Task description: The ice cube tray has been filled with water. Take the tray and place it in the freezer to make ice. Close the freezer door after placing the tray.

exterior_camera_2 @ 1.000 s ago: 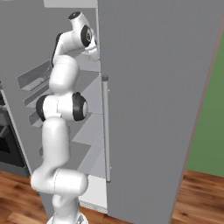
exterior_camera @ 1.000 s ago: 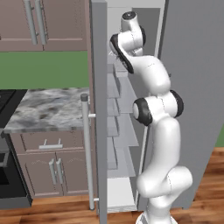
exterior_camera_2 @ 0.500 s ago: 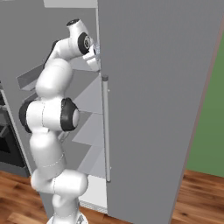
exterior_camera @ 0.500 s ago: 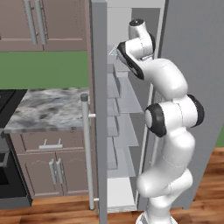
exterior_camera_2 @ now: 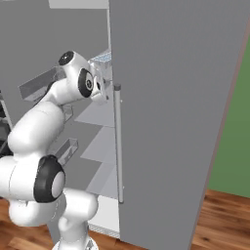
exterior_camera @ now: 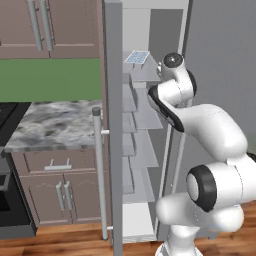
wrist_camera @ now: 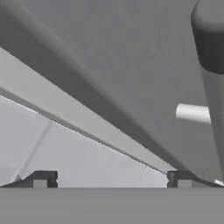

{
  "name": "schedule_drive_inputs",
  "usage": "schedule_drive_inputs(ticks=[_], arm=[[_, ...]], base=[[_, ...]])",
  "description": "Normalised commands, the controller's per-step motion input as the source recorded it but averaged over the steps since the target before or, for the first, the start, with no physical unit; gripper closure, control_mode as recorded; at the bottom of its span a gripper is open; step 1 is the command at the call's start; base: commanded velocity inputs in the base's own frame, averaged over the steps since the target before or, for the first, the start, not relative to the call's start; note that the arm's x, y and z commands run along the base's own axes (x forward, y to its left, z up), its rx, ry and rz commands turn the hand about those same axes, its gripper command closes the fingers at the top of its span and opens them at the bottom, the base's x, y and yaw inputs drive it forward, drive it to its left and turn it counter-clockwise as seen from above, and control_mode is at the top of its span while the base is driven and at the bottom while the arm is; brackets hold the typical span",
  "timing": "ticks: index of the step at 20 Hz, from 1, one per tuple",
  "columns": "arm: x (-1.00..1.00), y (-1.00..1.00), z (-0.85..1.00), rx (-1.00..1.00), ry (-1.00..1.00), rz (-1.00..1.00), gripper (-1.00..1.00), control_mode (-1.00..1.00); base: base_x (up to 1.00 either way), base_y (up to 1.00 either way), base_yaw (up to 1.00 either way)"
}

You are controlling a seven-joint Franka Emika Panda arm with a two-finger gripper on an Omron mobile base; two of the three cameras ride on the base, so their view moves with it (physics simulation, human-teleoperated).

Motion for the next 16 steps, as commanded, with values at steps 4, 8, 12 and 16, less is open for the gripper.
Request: schedule_drive_inputs(ticks=[4, 8, 12, 16], arm=[[-1.00, -0.43, 0.52, 0.00, 0.01, 0.00, -1.00, -1.00], [-0.83, -0.23, 0.43, 0.00, 0.02, 0.00, -1.00, -1.00], [-0.65, 0.00, 0.17, 0.00, 0.00, 0.04, -1.00, -1.00], [-0.48, 0.00, 0.00, 0.00, 0.00, 0.05, -1.00, -1.00]], base=[[0.00, 0.00, 0.00], [0.00, 0.00, 0.00], [0.00, 0.00, 0.00], [0.00, 0.00, 0.00]])
